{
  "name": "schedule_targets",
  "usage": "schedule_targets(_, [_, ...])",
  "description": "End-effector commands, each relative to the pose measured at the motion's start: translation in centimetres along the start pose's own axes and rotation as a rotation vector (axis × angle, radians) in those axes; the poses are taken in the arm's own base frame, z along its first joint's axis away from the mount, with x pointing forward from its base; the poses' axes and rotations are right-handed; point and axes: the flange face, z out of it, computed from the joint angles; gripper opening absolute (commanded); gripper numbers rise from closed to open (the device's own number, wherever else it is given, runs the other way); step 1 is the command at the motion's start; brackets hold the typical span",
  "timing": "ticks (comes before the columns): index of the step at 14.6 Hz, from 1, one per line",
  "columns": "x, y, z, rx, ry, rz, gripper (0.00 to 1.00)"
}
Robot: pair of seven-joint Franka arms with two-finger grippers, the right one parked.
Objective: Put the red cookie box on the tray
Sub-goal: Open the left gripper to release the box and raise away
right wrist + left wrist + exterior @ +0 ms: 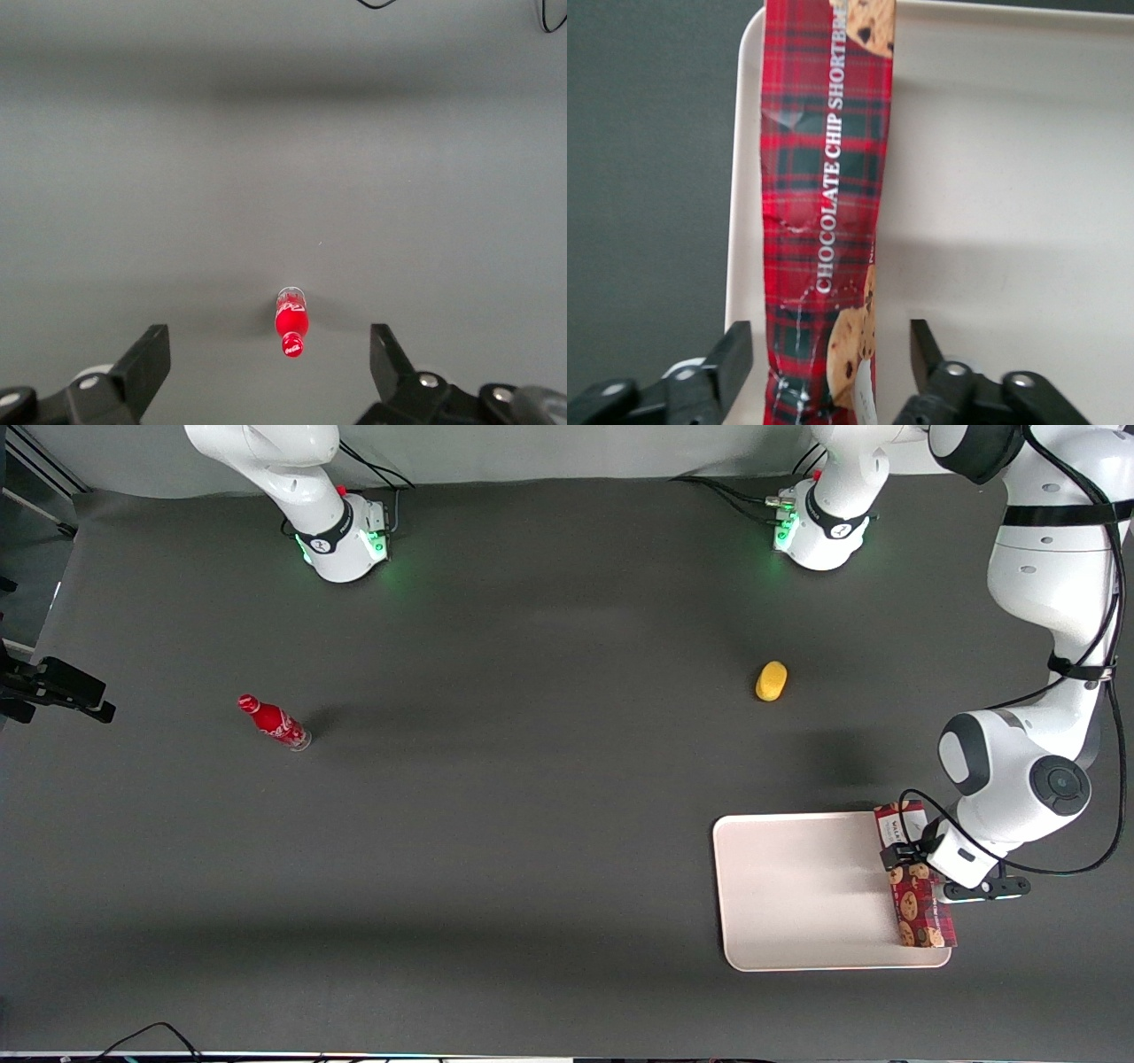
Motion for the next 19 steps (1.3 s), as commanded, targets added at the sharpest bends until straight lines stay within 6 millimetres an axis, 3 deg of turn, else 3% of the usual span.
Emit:
schedule_targets(1, [0.9,0.1,-3.3,-0.004,-0.009,-0.021,1.0])
schedule_targets(5, [2.1,-0.1,-10.3,-0.005,-0.087,-0.027,1.0])
schedule_targets(9, [0.9,0.0,-18.4,0.01,-0.159,-0.02,1.0])
schedule_targets(16, [-4.6,1.9,-36.2,0.05,-0.149,0.019,1.0])
schedule_targets(19, [-6.7,2.5,-40.5,0.05,-0.128,0.038,1.0])
